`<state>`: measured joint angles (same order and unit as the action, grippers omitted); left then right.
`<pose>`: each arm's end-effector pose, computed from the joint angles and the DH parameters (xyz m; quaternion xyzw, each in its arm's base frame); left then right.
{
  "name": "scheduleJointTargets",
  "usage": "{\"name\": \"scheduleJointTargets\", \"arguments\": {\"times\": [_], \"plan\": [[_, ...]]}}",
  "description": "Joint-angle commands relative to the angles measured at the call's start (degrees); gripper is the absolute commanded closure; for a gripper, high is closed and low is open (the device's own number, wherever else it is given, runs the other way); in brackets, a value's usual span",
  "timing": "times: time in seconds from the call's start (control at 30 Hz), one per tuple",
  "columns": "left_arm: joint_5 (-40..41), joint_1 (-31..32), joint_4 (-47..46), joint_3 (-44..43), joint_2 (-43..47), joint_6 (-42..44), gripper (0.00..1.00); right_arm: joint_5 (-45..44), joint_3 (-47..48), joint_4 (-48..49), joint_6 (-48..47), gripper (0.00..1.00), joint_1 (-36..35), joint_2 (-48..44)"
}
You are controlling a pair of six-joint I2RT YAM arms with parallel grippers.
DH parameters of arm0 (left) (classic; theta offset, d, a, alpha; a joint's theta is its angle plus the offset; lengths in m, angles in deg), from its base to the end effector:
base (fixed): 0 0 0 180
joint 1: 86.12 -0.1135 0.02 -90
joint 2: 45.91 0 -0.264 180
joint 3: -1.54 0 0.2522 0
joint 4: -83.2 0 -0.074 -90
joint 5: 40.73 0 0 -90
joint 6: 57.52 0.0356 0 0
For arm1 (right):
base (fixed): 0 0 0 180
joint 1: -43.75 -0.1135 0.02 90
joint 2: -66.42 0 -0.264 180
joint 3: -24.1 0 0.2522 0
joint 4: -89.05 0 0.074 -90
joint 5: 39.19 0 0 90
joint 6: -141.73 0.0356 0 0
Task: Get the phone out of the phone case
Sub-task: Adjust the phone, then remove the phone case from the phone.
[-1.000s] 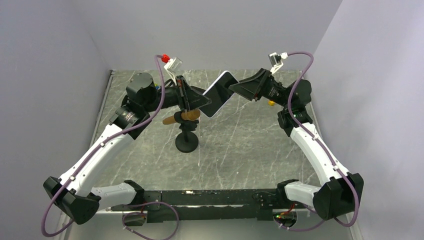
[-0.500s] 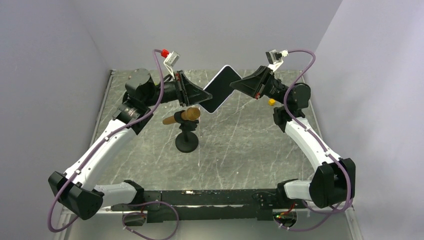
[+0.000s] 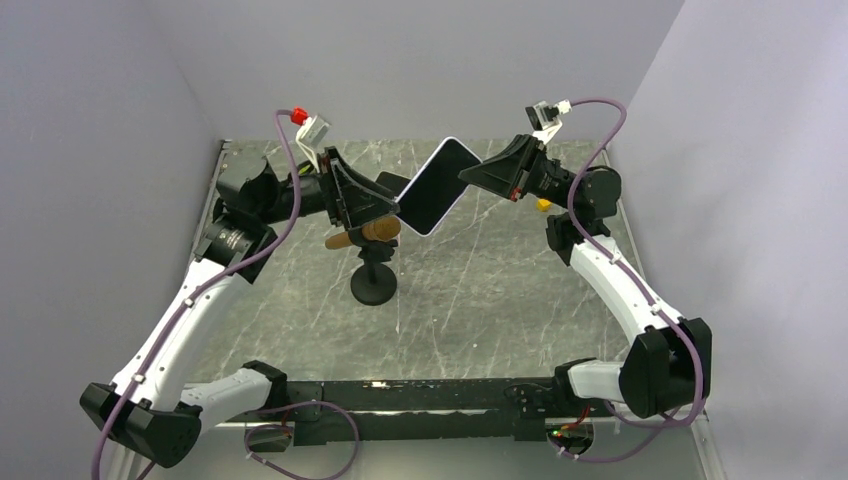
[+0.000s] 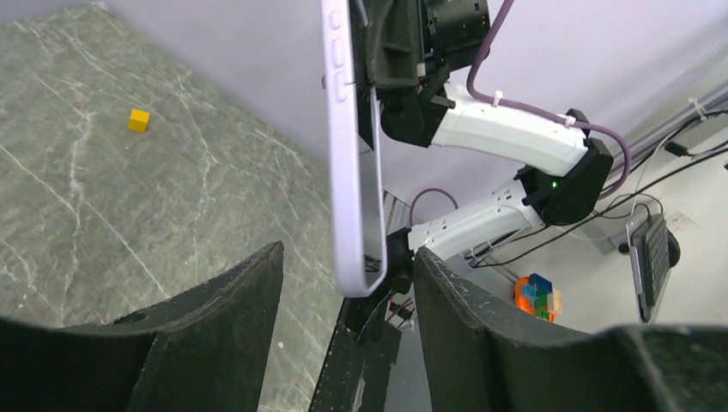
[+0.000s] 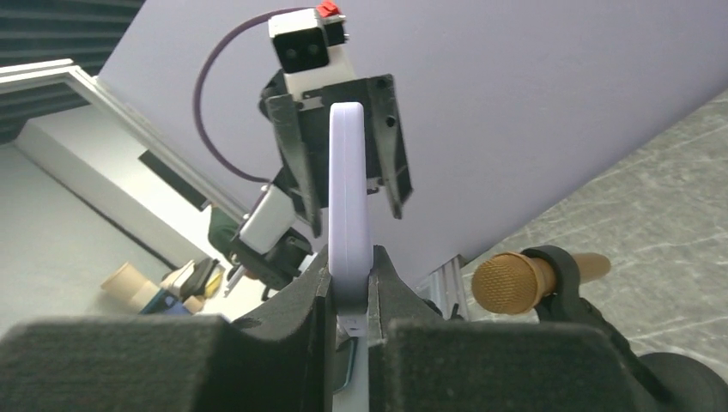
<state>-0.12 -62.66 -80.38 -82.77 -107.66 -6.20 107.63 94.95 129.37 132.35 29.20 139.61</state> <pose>0.1952 -0.1142 0.4532 0.2277 0.6429 -0.5880 0.4349 0.2532 0.0965 0.4134 -0.1482 0.5565 0.7243 0.3791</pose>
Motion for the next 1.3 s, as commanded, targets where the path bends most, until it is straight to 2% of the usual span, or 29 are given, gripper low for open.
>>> {"name": "scheduleJointTargets", "arguments": {"times": [0.0,0.17,0.43,0.87,1.03,1.1,1.2,1.27], "plan": [[-4.09,-0.35,0.59,-0.39,0.84,5.48,0.38,-0.65,2.38,13.37,8.80,1.00,0.31,0.13],[-4.47,-0.35,0.06,-0.23,0.77,5.72,0.39,-0.69,2.71,16.83,12.22,1.00,0.35,0.97],[-10.79,-0.03,-9.28,0.80,-0.74,0.21,0.61,-1.40,2.86,17.36,13.10,1.00,0.36,0.83],[-14.01,3.28,-8.27,-3.76,-4.68,0.07,0.85,-2.57,4.58,15.98,11.89,1.00,-0.18,2.01],[-16.52,3.85,-13.13,-4.43,-6.40,-3.76,0.95,-2.76,5.57,11.24,8.40,1.00,-0.59,1.70],[-16.75,3.86,-14.51,-4.49,-6.35,-3.39,1.00,-2.87,5.82,12.88,10.08,1.00,-0.59,2.58],[-16.23,3.95,-22.23,-1.56,-4.38,-2.76,1.00,-2.60,6.43,17.51,16.14,1.00,-0.69,5.33],[-14.23,3.91,-20.74,-0.78,-2.87,3.85,1.00,-2.50,6.65,21.95,21.40,1.00,-1.14,7.26]]}}
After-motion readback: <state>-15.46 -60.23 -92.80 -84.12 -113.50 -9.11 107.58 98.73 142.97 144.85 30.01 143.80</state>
